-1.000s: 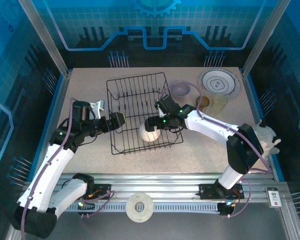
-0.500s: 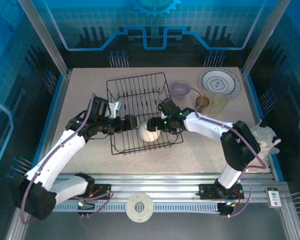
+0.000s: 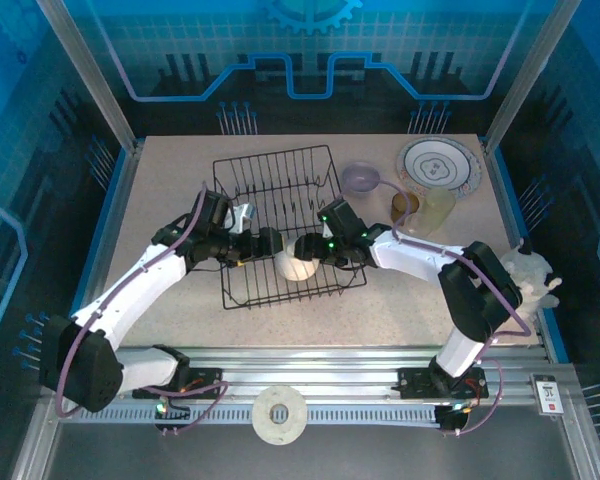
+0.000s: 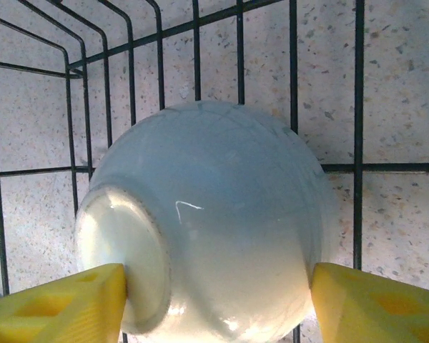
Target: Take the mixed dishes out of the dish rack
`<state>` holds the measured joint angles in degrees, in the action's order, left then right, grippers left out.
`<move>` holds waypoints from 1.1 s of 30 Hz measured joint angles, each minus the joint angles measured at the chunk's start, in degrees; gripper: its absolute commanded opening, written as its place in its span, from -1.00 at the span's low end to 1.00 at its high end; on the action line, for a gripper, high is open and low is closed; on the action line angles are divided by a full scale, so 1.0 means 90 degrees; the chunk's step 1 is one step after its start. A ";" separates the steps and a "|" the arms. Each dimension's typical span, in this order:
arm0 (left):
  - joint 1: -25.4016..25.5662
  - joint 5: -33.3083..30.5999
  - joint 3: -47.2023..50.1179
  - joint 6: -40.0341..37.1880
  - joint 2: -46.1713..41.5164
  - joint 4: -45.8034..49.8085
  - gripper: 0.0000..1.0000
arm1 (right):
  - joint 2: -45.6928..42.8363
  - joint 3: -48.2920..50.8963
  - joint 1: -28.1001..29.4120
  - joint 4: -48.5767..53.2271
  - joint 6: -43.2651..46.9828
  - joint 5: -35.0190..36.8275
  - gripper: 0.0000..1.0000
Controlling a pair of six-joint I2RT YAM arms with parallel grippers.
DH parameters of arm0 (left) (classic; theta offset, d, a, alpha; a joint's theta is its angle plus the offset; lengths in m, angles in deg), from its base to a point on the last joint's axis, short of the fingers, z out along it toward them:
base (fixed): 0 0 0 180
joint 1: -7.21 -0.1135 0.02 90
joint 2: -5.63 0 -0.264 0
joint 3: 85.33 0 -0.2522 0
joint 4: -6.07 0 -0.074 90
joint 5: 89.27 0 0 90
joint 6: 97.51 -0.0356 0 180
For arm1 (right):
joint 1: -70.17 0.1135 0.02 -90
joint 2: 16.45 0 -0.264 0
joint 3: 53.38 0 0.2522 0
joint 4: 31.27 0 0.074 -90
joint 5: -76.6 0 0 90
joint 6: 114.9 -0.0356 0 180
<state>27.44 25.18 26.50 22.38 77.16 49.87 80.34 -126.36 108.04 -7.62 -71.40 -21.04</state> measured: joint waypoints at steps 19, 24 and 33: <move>-0.0287 0.0330 0.0151 0.0345 0.0775 -0.0612 0.98 | -0.0316 0.1207 -0.0379 -0.1889 -0.0561 -0.0537 -0.08; -0.0342 0.0529 0.0206 0.0418 0.0920 -0.0775 0.99 | -0.0313 0.1547 -0.0510 -0.2640 -0.0821 -0.0733 -0.17; -0.0403 0.0605 0.0279 0.0483 0.1265 -0.0971 0.98 | -0.0211 0.1965 -0.0597 -0.3786 -0.1005 -0.0899 -0.20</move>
<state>23.81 30.62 29.01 26.73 88.55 41.13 78.44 -108.68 102.66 -41.69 -80.45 -29.13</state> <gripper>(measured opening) 0.992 0.404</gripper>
